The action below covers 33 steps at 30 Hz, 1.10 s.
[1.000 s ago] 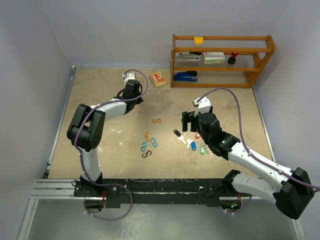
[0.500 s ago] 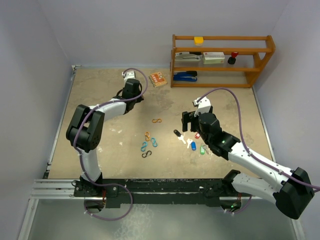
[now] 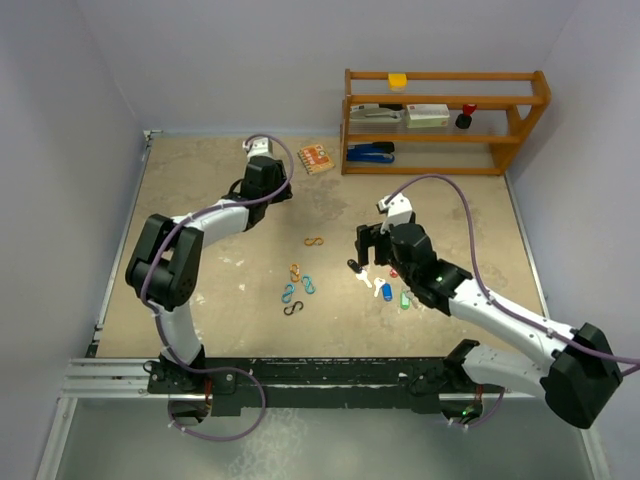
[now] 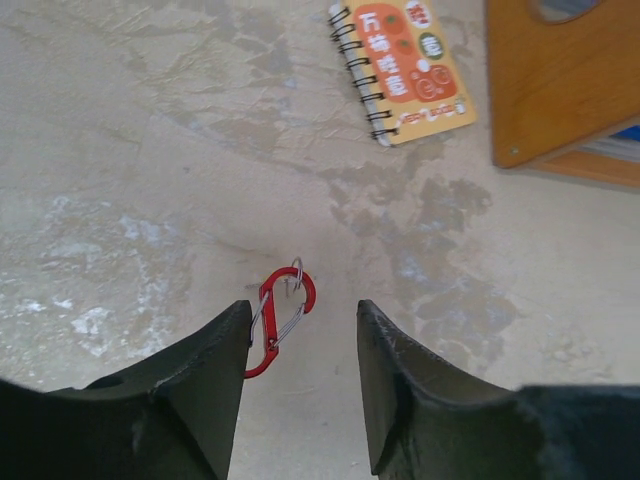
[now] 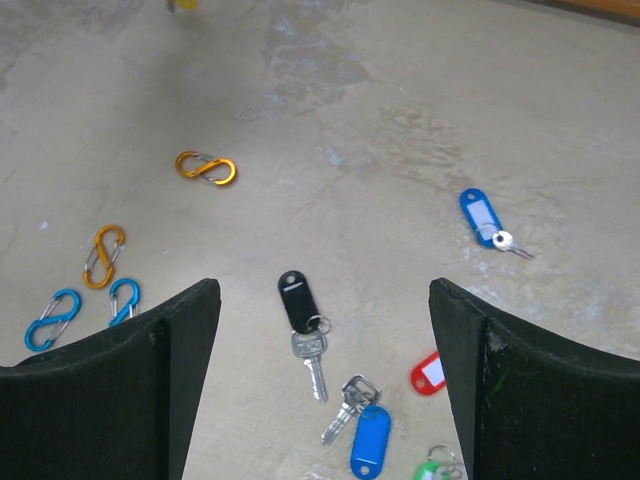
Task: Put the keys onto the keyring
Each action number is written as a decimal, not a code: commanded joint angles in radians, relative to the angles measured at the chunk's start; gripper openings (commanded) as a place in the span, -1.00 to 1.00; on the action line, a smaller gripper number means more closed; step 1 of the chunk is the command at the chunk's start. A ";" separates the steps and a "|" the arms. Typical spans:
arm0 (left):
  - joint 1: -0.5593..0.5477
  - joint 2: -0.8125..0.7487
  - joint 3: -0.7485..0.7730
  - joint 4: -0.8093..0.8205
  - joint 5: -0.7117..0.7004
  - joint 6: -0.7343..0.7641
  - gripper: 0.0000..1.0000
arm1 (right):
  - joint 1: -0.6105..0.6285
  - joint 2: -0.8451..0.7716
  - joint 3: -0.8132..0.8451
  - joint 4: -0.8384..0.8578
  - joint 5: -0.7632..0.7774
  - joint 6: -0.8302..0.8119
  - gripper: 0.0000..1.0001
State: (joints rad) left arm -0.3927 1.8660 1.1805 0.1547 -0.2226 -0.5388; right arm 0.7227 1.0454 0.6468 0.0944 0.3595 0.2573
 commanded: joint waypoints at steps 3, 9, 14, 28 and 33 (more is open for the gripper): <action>0.009 -0.065 -0.011 0.123 0.108 -0.003 0.00 | 0.001 0.128 0.133 0.055 -0.140 0.049 0.73; 0.009 -0.076 -0.020 0.123 0.118 0.002 0.03 | 0.001 0.128 0.146 0.067 -0.138 0.071 0.73; 0.014 -0.042 -0.036 0.138 0.110 -0.005 0.02 | 0.000 0.093 0.116 0.064 -0.108 0.074 0.74; 0.032 0.080 -0.045 0.116 0.080 -0.038 0.02 | 0.001 0.054 0.086 0.041 -0.083 0.082 0.74; 0.032 0.100 0.016 -0.033 -0.004 -0.003 0.02 | 0.000 0.050 0.079 0.041 -0.090 0.089 0.74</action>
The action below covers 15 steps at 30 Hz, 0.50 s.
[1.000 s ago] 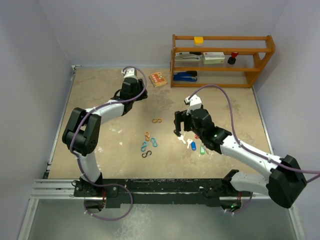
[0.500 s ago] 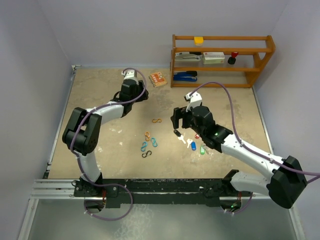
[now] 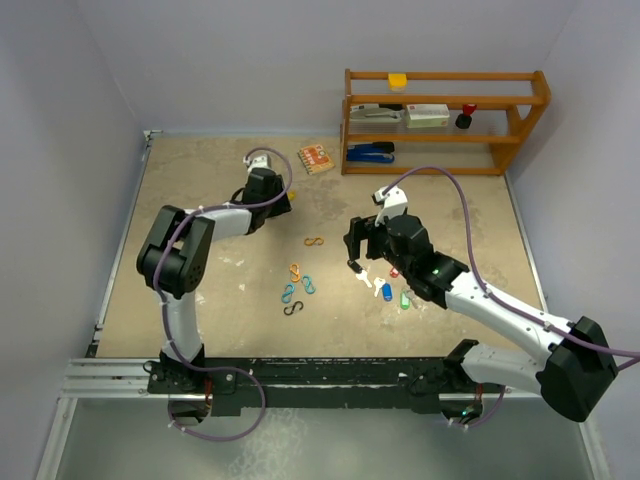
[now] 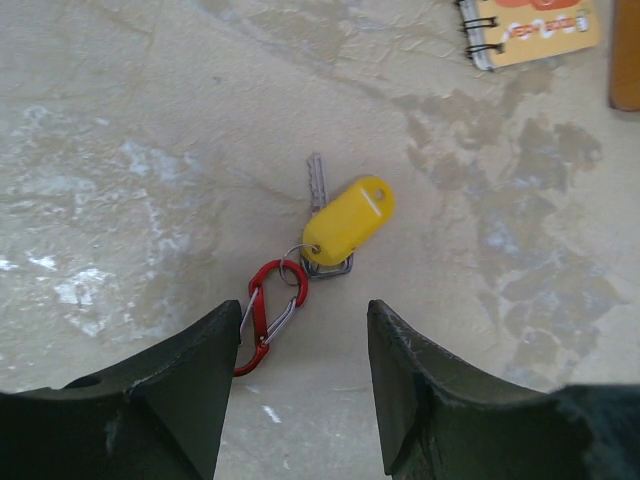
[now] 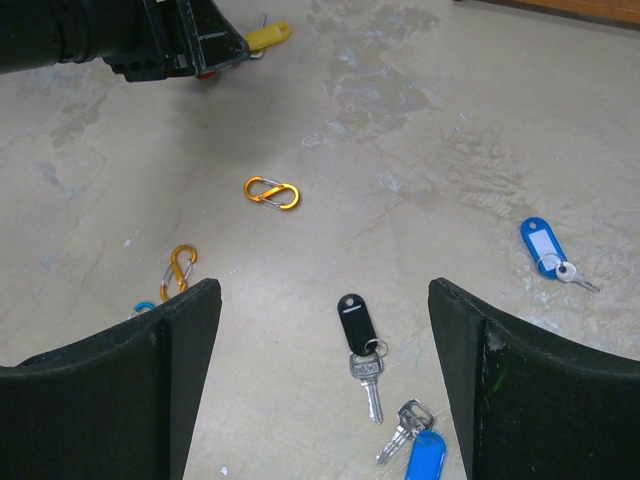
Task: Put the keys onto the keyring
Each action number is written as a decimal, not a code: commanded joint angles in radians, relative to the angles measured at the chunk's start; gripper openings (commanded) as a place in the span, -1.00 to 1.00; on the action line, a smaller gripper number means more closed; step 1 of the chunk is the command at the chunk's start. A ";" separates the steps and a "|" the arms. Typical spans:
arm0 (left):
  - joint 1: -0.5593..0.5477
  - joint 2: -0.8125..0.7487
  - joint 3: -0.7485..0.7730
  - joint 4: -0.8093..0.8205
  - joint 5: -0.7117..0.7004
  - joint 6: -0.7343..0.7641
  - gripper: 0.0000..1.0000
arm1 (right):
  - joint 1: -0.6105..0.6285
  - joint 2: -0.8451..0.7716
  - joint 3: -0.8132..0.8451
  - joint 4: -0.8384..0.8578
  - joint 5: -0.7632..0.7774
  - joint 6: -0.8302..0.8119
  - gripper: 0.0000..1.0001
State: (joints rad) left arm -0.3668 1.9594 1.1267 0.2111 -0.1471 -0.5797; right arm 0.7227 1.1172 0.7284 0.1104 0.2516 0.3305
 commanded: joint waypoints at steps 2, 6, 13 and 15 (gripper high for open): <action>0.006 0.013 0.089 -0.130 -0.106 0.051 0.02 | 0.001 -0.022 -0.006 0.028 0.020 0.015 0.74; 0.006 0.032 0.147 -0.217 -0.139 0.073 0.03 | 0.001 -0.018 -0.005 0.032 0.018 0.014 0.74; -0.001 0.053 0.225 -0.335 -0.209 0.116 0.03 | 0.001 -0.019 -0.014 0.037 0.018 0.018 0.73; -0.003 0.067 0.246 -0.361 -0.222 0.125 0.03 | 0.001 -0.012 -0.011 0.040 0.017 0.016 0.74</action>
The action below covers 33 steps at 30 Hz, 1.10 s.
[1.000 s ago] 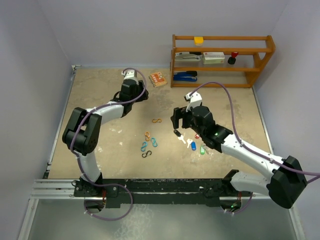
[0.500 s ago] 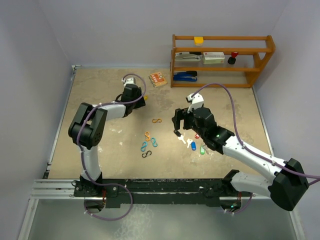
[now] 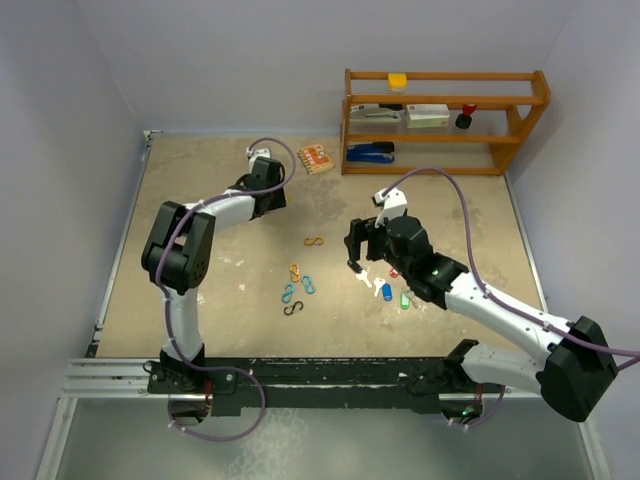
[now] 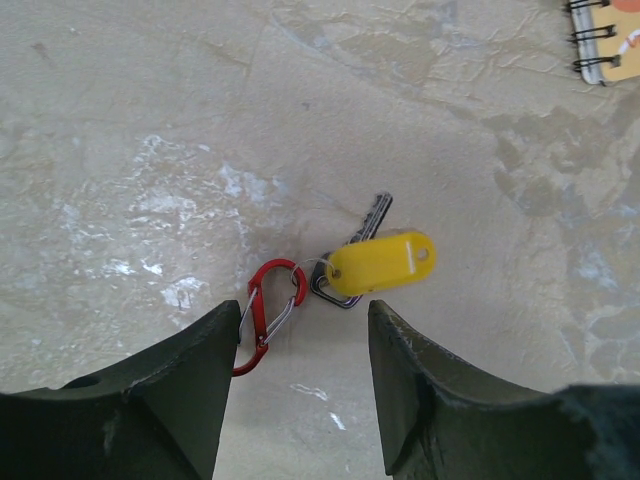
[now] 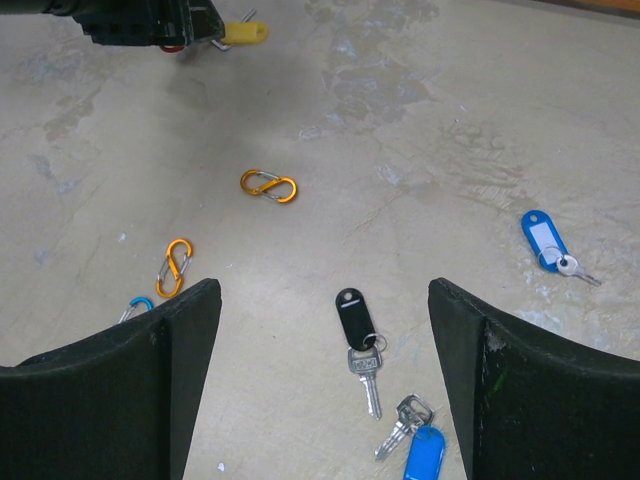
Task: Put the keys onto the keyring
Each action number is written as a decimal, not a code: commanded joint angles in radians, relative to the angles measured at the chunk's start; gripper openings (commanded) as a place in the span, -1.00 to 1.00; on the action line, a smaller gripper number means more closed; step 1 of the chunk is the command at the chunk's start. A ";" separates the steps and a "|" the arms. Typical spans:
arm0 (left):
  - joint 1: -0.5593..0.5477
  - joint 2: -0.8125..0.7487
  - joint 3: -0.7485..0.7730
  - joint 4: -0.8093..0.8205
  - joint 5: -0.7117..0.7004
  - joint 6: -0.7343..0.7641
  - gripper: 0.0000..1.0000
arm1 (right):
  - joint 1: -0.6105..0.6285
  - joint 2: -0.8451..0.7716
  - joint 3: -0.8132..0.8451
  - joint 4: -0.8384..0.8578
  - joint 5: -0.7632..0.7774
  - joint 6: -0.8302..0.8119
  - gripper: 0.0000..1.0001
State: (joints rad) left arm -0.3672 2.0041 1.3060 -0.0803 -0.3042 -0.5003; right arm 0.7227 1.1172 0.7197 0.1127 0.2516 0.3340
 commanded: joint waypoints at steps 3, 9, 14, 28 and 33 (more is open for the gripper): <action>-0.003 0.042 0.089 -0.097 -0.069 0.049 0.04 | 0.001 -0.005 0.005 0.035 0.012 0.014 0.74; -0.005 0.071 0.106 -0.116 -0.086 0.049 0.04 | 0.001 -0.010 -0.001 0.035 0.015 0.016 0.74; -0.005 0.093 0.122 -0.119 -0.099 0.050 0.04 | 0.001 0.001 0.005 0.038 0.013 0.014 0.74; -0.004 0.137 0.212 -0.192 -0.032 0.051 0.05 | 0.000 0.007 0.004 0.041 0.006 0.018 0.74; -0.018 0.135 0.213 -0.209 -0.083 0.058 0.05 | 0.000 0.009 -0.002 0.043 0.007 0.019 0.74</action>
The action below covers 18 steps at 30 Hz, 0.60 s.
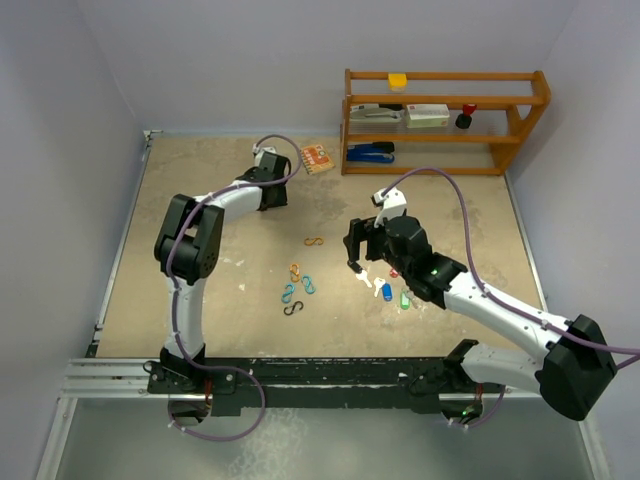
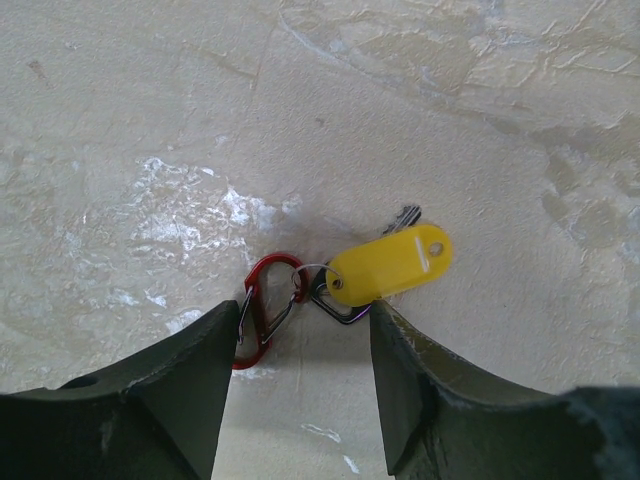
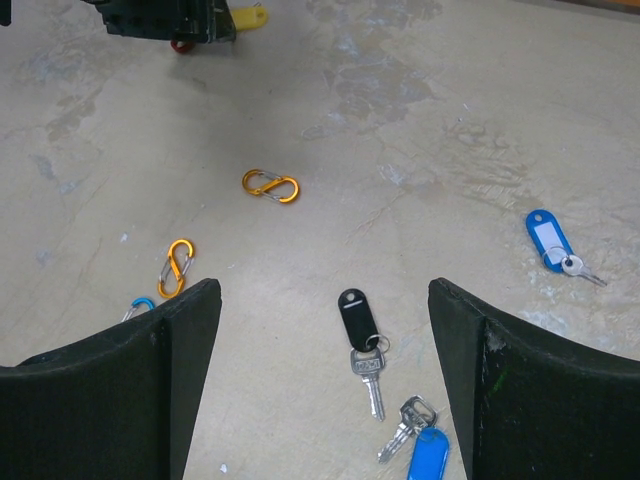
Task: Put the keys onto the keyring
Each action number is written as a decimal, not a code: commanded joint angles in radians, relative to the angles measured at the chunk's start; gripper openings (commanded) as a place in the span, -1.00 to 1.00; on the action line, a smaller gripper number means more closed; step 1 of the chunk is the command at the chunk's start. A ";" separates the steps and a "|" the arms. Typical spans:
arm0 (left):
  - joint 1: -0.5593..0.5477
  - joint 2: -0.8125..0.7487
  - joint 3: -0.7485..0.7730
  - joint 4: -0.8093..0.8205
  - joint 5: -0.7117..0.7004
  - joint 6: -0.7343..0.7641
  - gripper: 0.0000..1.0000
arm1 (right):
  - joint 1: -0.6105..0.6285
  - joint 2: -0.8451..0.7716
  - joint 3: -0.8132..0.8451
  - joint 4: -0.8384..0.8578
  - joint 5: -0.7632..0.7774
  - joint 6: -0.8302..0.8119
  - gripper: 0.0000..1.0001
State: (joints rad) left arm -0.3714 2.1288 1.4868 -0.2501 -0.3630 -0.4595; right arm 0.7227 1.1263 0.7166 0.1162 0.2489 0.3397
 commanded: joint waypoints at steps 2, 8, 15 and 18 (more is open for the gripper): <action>-0.024 0.009 0.032 -0.041 -0.050 0.020 0.05 | 0.001 0.005 0.003 0.043 0.009 0.012 0.73; -0.080 -0.042 -0.008 0.015 -0.207 0.053 0.05 | 0.001 0.010 0.007 0.043 0.004 0.013 0.74; -0.133 -0.038 -0.001 0.028 -0.350 0.104 0.06 | 0.001 0.008 0.007 0.042 0.009 0.009 0.74; -0.147 -0.015 0.029 -0.002 -0.394 0.114 0.06 | 0.000 0.003 0.004 0.039 0.010 0.011 0.74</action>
State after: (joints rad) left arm -0.5144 2.1269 1.4685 -0.2455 -0.6476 -0.3820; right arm 0.7227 1.1397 0.7166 0.1196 0.2474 0.3412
